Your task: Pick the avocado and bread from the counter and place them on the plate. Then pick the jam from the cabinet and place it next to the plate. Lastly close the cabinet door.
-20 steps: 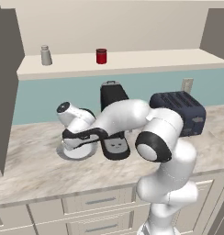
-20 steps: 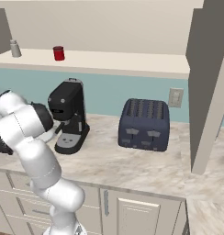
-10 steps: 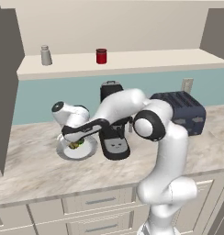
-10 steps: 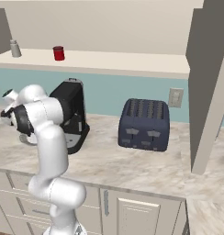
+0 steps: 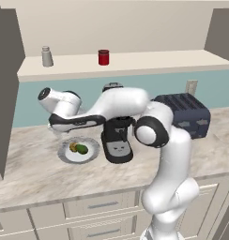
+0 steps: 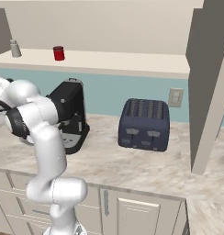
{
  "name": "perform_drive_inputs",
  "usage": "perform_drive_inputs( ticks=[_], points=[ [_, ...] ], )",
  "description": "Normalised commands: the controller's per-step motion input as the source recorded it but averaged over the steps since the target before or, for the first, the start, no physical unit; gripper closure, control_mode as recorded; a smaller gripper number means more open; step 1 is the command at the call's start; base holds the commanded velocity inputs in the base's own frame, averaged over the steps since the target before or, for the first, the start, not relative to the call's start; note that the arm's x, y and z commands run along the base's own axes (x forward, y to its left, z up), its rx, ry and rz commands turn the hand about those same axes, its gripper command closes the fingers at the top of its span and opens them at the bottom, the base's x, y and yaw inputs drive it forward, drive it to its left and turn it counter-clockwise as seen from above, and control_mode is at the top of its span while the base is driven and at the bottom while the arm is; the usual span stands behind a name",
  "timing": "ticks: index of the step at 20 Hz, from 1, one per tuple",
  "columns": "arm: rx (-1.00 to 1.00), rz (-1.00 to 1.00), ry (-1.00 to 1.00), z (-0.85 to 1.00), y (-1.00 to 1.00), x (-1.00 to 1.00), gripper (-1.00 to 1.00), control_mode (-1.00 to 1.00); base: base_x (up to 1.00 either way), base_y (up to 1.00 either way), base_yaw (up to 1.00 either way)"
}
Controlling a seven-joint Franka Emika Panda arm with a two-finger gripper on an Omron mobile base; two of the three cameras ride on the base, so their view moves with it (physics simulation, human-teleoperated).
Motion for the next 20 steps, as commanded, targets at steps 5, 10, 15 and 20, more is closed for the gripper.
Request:
perform_drive_inputs(
  ticks=[5, 10, 15, 20],
  points=[
    [0.00, -0.14, -0.23, 0.91, -0.16, -0.63, -1.00, -1.00, 0.00, 0.00, 0.00],
    [0.11, -0.01, -0.46, 0.40, -0.73, -0.70, -1.00, -1.00, 0.00, 0.00, 0.00],
    [0.21, 0.00, -0.58, 0.33, -0.90, -0.66, -1.00, -1.00, 0.00, 0.00, 0.00],
    [0.20, 0.08, -0.59, 0.10, -1.00, -0.74, -1.00, -1.00, 0.00, 0.00, 0.00]
  ],
)
